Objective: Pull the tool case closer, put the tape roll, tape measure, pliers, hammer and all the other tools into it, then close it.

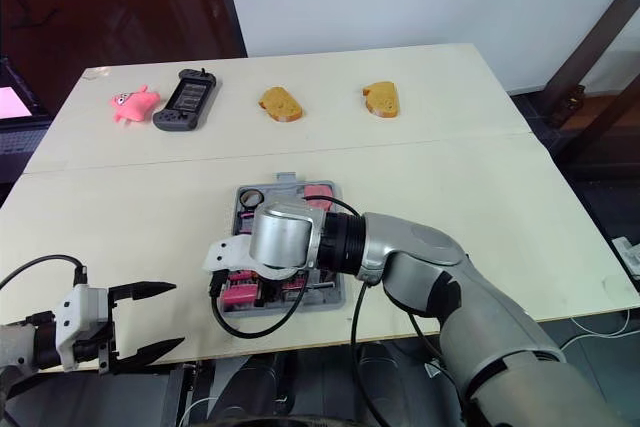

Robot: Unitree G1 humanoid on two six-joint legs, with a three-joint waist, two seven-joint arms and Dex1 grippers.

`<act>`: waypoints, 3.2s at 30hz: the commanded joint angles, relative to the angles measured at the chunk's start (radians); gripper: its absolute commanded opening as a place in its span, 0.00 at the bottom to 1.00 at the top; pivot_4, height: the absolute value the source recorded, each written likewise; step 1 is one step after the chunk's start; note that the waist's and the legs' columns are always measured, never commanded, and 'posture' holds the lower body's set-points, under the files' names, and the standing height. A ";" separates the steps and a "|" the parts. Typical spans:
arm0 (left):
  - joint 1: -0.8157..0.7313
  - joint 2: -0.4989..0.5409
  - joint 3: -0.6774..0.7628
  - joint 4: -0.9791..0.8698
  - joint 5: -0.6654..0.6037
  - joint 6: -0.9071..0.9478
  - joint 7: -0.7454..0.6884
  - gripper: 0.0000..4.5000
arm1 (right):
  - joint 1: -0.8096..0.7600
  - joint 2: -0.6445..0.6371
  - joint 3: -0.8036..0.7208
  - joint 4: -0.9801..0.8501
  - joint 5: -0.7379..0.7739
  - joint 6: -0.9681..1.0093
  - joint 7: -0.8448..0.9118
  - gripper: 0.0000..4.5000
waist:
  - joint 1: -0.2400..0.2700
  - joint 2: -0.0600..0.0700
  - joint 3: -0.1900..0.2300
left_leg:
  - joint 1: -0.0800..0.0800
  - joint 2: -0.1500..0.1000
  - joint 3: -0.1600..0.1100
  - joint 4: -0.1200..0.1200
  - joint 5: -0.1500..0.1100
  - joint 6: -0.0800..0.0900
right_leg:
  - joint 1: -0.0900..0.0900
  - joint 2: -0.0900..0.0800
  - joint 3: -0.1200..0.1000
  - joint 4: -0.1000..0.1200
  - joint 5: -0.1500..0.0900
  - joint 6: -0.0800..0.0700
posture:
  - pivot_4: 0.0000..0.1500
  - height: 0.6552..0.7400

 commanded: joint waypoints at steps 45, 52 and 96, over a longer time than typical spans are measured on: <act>-0.012 0.036 0.006 0.017 0.003 -0.002 -0.022 1.00 | -0.028 -0.092 -0.243 -0.150 0.117 0.030 0.012 0.62 | 0.003 0.000 0.000 | 0.000 0.000 0.000 0.000 0.000 0.000 | 0.000 -0.001 0.000 0.000 0.000 0.000 | 1.00 1.00; -0.032 0.055 0.016 0.024 -0.011 0.011 -0.037 1.00 | 0.275 -0.298 -0.566 -0.388 0.131 -0.363 0.023 0.62 | 0.007 -0.003 -0.002 | -0.001 0.000 0.000 0.000 0.000 0.000 | 0.003 -0.001 -0.001 -0.002 0.000 0.000 | 1.00 1.00; -0.077 0.097 0.043 -0.033 -0.053 0.084 -0.078 1.00 | 0.700 -0.209 -0.463 0.050 -0.267 -1.143 0.191 0.01 | 0.004 -0.003 -0.002 | 0.003 0.001 0.002 0.001 0.000 0.000 | 0.010 0.001 0.000 -0.002 0.000 0.000 | 1.00 1.00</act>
